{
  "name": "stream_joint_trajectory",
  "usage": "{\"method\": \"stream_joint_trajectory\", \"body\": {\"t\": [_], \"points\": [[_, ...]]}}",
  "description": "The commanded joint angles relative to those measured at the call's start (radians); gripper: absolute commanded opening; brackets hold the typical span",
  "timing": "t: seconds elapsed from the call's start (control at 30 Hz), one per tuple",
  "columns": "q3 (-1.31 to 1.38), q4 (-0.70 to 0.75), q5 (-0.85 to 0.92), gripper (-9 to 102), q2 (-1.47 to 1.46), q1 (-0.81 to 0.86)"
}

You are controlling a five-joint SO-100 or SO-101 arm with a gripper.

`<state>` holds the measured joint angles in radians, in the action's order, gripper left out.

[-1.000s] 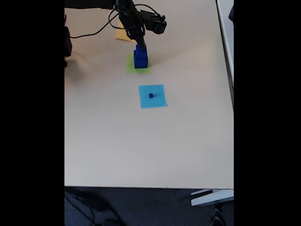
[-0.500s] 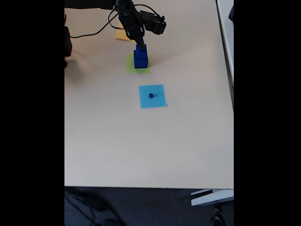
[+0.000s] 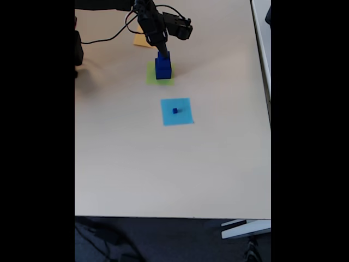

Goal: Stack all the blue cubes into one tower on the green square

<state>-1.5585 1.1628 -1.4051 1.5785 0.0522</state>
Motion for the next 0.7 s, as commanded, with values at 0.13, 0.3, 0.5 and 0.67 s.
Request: {"method": "stream_joint_trajectory", "body": {"t": [0.13, 0.3, 0.5, 0.67], "points": [[0.005, -0.012, 0.017, 9, 0.035, 0.003], [0.005, -0.012, 0.020, 12, 0.035, 0.005], [0.005, -0.012, 0.020, 14, 0.037, 0.005], [0.005, -0.014, 0.020, 16, 0.037, 0.003]]}}
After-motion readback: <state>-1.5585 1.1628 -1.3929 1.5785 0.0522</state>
